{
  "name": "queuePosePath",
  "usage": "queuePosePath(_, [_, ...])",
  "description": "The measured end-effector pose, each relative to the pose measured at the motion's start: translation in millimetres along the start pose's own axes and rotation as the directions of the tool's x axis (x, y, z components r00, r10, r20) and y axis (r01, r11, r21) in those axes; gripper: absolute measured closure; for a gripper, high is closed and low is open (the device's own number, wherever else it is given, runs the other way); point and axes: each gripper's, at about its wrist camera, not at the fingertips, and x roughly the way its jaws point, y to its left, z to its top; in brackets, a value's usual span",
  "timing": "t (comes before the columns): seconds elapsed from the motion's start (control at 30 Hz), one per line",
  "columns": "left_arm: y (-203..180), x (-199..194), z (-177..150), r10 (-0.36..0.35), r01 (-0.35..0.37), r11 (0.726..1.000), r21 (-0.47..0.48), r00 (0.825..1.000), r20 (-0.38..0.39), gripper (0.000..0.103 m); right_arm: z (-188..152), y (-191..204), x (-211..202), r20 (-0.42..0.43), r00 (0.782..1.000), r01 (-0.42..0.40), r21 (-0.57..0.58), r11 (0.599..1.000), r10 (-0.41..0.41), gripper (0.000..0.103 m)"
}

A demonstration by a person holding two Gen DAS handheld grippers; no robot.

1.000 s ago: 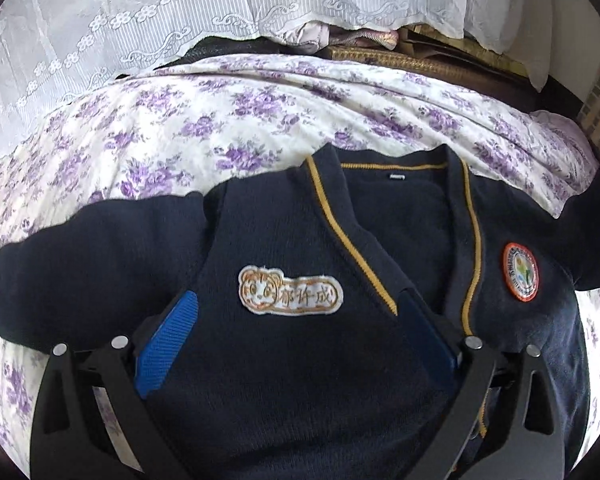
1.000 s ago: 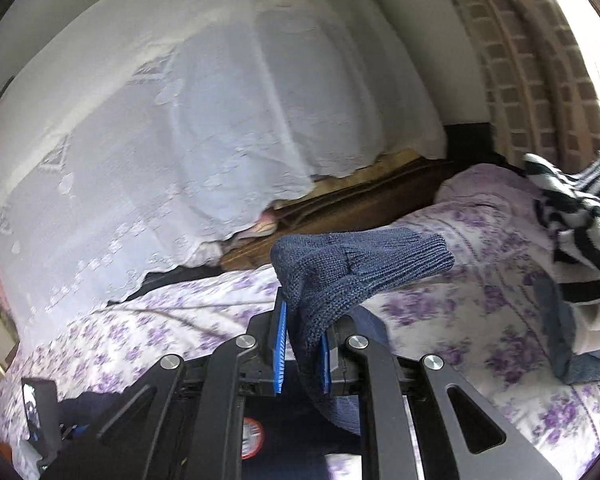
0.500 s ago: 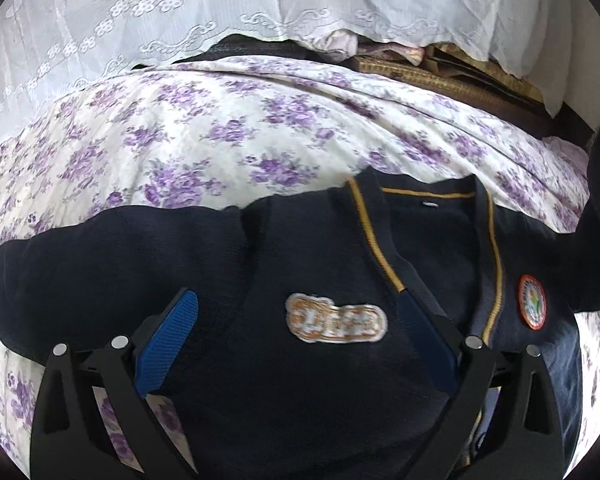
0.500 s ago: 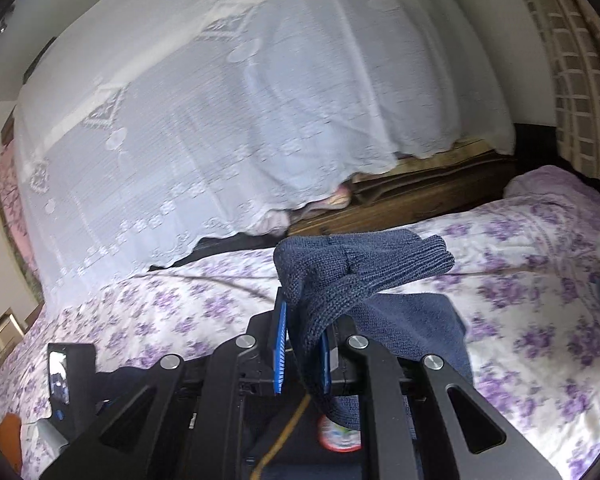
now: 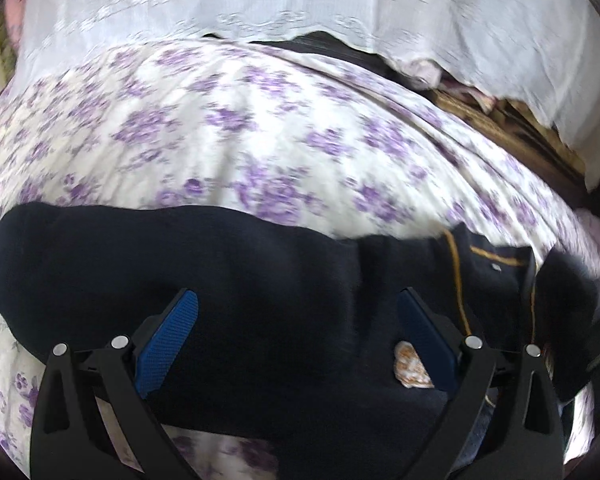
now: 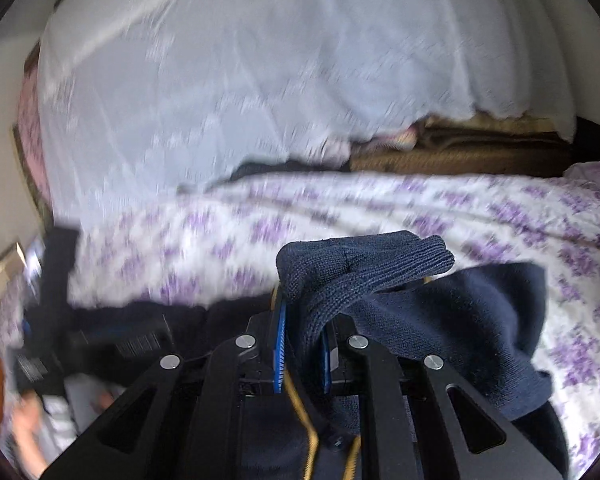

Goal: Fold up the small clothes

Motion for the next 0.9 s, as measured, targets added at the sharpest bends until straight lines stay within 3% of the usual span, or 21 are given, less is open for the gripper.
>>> queuePosePath(0.07, [7,3,2,-0.009,0.009,1.0,-0.028,1.0,-0.015,0.006,-9,14,21,-0.114,0.993,-0.013,-0.072,0.997,0.005,0.085])
queuePosePath(0.1, [9,5,2,-0.013,0.012,0.999,-0.04,1.0,-0.024,0.006,-14,19,28,-0.166,0.986,-0.035,-0.101,0.994,0.017,0.079])
queuePosePath(0.13, [11,7,2,-0.012,0.011,0.999,-0.044,1.0,-0.028,0.006,-16,23,30,-0.188,0.982,-0.05,-0.115,0.992,0.028,0.067])
queuePosePath(0.23, [12,8,3,0.011,-0.012,0.999,-0.039,1.0,-0.024,0.006,-19,27,16,-0.167,0.985,-0.072,-0.147,0.987,0.047,0.052])
queuePosePath(0.4, [15,8,4,0.015,-0.016,0.999,-0.044,0.999,-0.029,0.006,-24,9,-33,-0.113,0.98,-0.178,-0.127,0.976,0.164,0.041])
queuePosePath(0.47, [14,7,3,0.023,-0.024,0.999,-0.039,0.999,-0.03,0.006,-22,-7,-41,-0.093,0.977,-0.197,-0.054,0.979,0.191,0.041])
queuePosePath(0.53, [14,5,1,0.033,-0.034,0.999,-0.034,0.999,-0.028,0.006,-16,-33,-42,-0.052,0.977,-0.199,0.097,0.975,0.205,0.041])
queuePosePath(0.6, [14,3,0,0.038,-0.039,0.999,-0.032,0.999,-0.026,0.006,-9,-65,-27,-0.053,0.966,-0.223,0.332,0.916,0.254,0.045])
queuePosePath(0.67, [16,-1,-1,0.035,-0.036,0.999,-0.036,0.999,-0.025,0.006,-4,-76,-1,-0.09,0.93,-0.274,0.477,0.835,0.357,0.047])
queuePosePath(0.77, [22,-5,-2,0.039,-0.04,0.998,-0.052,0.999,-0.021,0.006,-2,-77,37,-0.143,0.9,-0.241,0.624,0.743,0.412,0.049])
queuePosePath(0.8, [25,-6,-2,0.042,-0.043,0.997,-0.058,0.999,-0.02,0.006,-1,-69,38,-0.114,0.9,-0.267,0.618,0.739,0.42,0.06])
queuePosePath(0.83, [29,-8,0,0.046,-0.047,0.997,-0.067,0.999,-0.019,0.006,4,-57,35,-0.089,0.905,-0.301,0.556,0.775,0.416,0.061])
queuePosePath(0.87, [33,-9,2,0.047,-0.049,0.996,-0.076,0.999,-0.019,0.006,10,-32,25,-0.079,0.903,-0.355,0.415,0.837,0.422,0.061])
queuePosePath(0.9, [38,-10,4,0.046,-0.047,0.995,-0.089,0.999,-0.018,0.006,9,-11,19,-0.096,0.877,-0.422,0.315,0.85,0.471,0.061])
